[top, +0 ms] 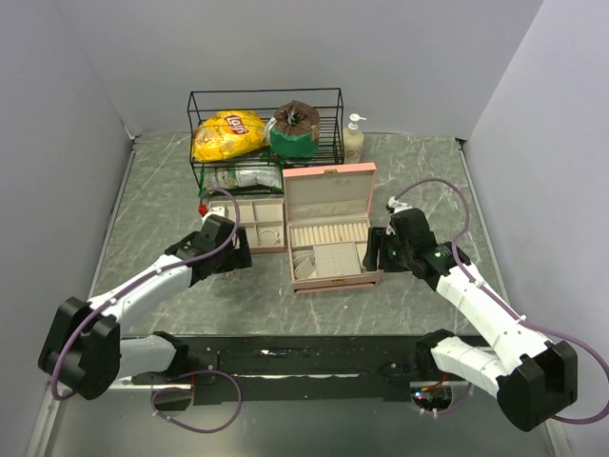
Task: Organize the mixed jewelry
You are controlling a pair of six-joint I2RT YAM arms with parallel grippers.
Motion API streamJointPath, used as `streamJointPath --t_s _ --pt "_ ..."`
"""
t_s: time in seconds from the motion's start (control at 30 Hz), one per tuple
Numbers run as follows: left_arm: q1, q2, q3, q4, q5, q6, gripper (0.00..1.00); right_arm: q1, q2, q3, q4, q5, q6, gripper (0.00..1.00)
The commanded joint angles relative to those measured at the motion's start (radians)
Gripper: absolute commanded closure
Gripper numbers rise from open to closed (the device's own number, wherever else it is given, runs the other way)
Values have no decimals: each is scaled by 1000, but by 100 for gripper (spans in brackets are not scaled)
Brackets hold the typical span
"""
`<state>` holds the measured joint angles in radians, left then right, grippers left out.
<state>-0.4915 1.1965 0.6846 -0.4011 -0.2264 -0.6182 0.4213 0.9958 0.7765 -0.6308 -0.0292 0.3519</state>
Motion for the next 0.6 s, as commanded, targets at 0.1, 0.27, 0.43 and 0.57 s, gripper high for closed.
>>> streamJointPath --t_s 0.1,0.27,0.43,0.57 --pt "21 78 7 22 -31 32 1 7 -26 23 -9 -67 2 28" --pt "22 164 79 -13 -19 81 14 8 -22 18 -9 -81 -8 28" --pt "22 242 105 -21 -7 94 27 7 -17 12 -9 -75 -19 28" --pt "22 267 119 -34 1 92 33 7 -16 1 -3 -69 -19 27"
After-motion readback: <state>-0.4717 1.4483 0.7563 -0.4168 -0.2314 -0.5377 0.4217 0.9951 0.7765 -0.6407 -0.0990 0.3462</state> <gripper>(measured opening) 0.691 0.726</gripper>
